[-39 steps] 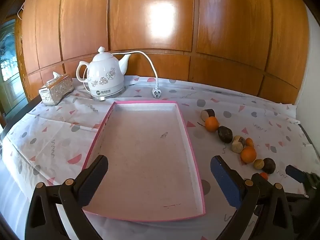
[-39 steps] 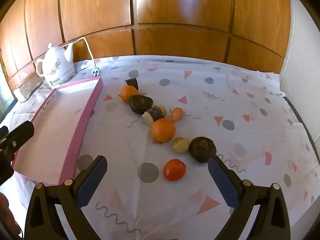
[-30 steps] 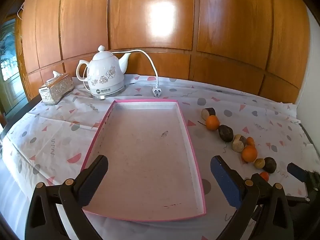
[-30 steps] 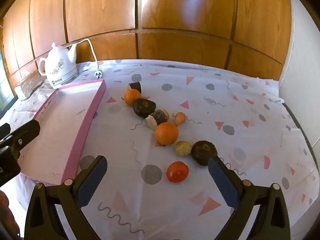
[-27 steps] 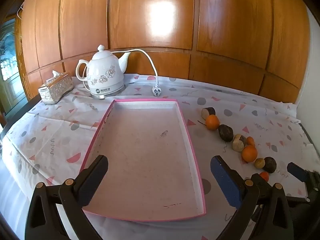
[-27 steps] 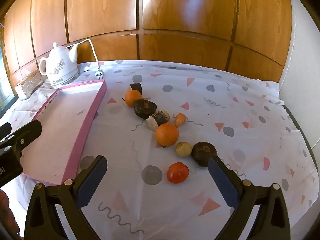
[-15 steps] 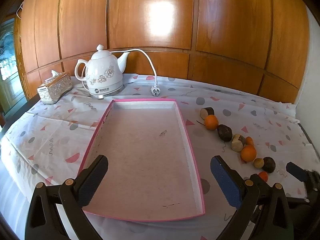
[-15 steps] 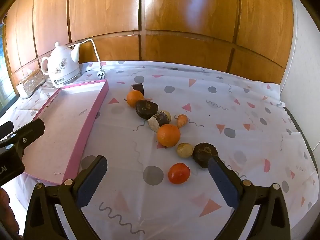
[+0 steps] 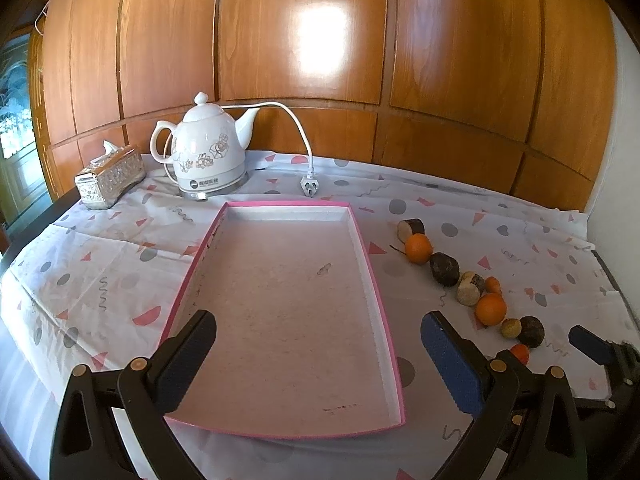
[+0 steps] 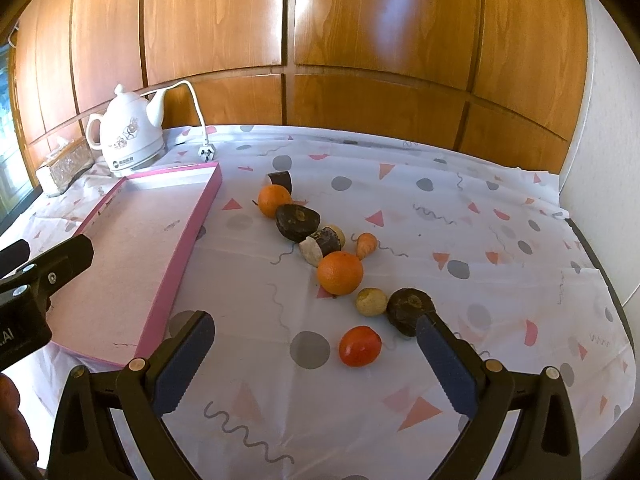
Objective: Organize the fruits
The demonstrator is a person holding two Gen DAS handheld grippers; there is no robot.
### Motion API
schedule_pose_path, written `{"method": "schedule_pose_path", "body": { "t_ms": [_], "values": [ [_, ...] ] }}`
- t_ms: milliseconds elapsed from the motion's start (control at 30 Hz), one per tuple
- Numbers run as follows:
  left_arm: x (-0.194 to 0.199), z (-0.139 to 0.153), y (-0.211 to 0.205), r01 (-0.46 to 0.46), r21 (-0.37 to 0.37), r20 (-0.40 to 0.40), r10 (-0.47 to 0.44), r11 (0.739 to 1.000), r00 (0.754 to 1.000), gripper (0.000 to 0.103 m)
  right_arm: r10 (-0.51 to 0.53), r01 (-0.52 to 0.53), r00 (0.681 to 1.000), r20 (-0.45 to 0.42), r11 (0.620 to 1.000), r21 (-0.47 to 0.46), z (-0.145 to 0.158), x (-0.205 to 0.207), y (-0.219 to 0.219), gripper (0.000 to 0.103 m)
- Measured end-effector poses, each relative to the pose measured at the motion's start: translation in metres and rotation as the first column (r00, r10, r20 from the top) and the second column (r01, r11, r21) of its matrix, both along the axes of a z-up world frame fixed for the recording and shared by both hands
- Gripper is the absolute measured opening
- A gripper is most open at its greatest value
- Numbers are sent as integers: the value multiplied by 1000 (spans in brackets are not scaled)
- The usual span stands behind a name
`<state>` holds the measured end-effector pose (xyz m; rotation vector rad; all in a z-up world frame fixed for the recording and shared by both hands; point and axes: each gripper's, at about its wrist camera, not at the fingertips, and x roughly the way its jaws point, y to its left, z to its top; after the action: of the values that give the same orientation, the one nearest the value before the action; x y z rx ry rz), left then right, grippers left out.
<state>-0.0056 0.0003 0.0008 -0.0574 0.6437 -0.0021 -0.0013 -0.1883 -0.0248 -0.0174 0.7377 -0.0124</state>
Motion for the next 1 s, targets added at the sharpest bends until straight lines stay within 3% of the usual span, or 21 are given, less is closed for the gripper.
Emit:
{"method": "schedule_pose_path", "body": {
  "t_ms": [533, 1000],
  "values": [
    [-16, 14, -1, 4, 4, 44, -5, 1000, 999, 103, 2, -2, 999, 37, 1000, 4, 9, -11, -1, 102],
    [-11, 8, -7, 30, -5, 13, -30, 1000, 999, 103, -5, 4, 1000, 14, 1000, 31, 6, -9, -13, 102]
  ]
}}
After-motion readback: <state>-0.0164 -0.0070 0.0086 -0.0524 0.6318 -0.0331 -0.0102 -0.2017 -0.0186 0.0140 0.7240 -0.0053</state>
